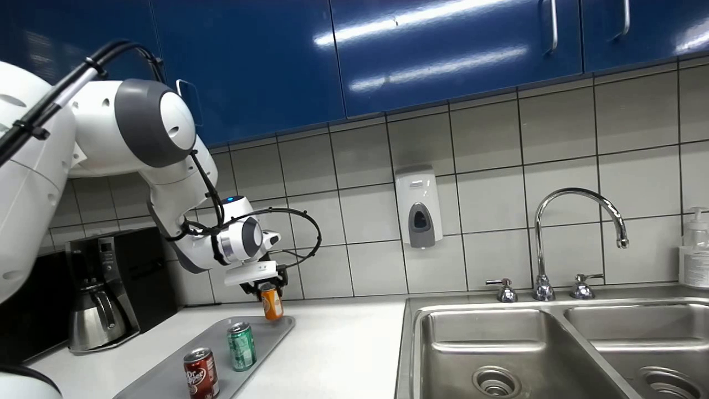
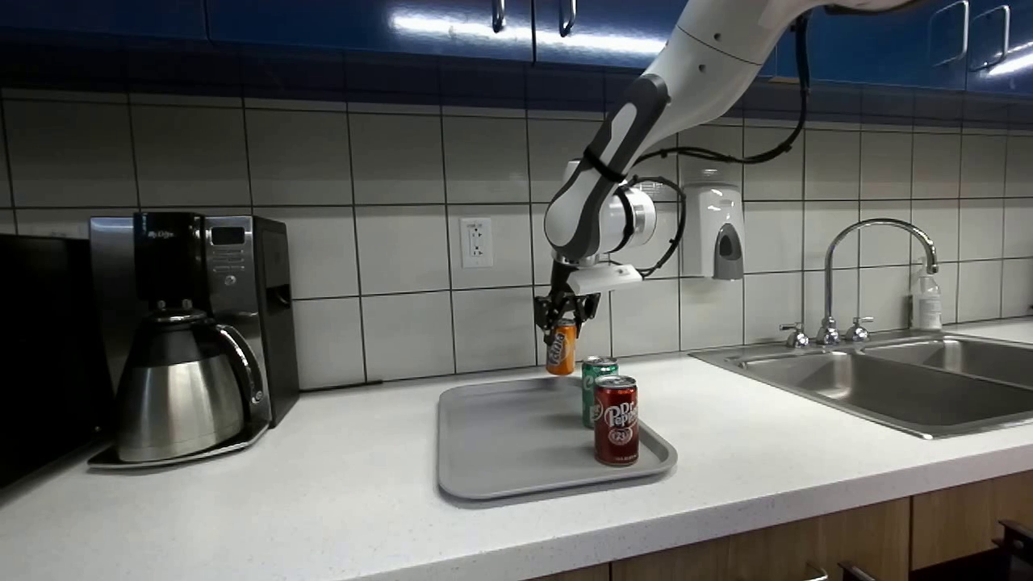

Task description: Put all the soda cans on the tray

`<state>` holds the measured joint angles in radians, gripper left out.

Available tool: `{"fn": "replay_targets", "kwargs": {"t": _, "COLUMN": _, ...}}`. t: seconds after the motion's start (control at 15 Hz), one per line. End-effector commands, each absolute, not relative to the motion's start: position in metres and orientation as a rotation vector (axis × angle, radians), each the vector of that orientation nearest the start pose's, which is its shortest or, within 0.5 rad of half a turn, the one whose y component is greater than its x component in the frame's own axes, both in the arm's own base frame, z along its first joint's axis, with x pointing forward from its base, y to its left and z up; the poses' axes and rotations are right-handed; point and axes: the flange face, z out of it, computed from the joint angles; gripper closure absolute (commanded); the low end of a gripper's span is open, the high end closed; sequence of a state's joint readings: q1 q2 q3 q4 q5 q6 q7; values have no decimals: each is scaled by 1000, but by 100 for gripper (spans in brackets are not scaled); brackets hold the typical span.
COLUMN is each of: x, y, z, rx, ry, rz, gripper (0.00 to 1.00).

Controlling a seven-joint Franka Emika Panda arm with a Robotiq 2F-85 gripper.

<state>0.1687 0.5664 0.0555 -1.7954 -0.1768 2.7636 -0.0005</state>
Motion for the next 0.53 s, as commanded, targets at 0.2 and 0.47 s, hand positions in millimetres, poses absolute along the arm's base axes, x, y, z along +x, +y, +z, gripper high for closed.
{"fn": "replay_targets", "kwargs": {"t": 0.2, "x": 670, "y": 165, "z": 280, "rx": -3022, "ry": -662, "rz": -615, "gripper": 61}}
{"fn": "replay_targets", "kwargs": {"t": 0.47, "x": 670, "y": 166, "z": 271, "rx": -3023, "ry": -692, "rz": -587, "gripper": 61}}
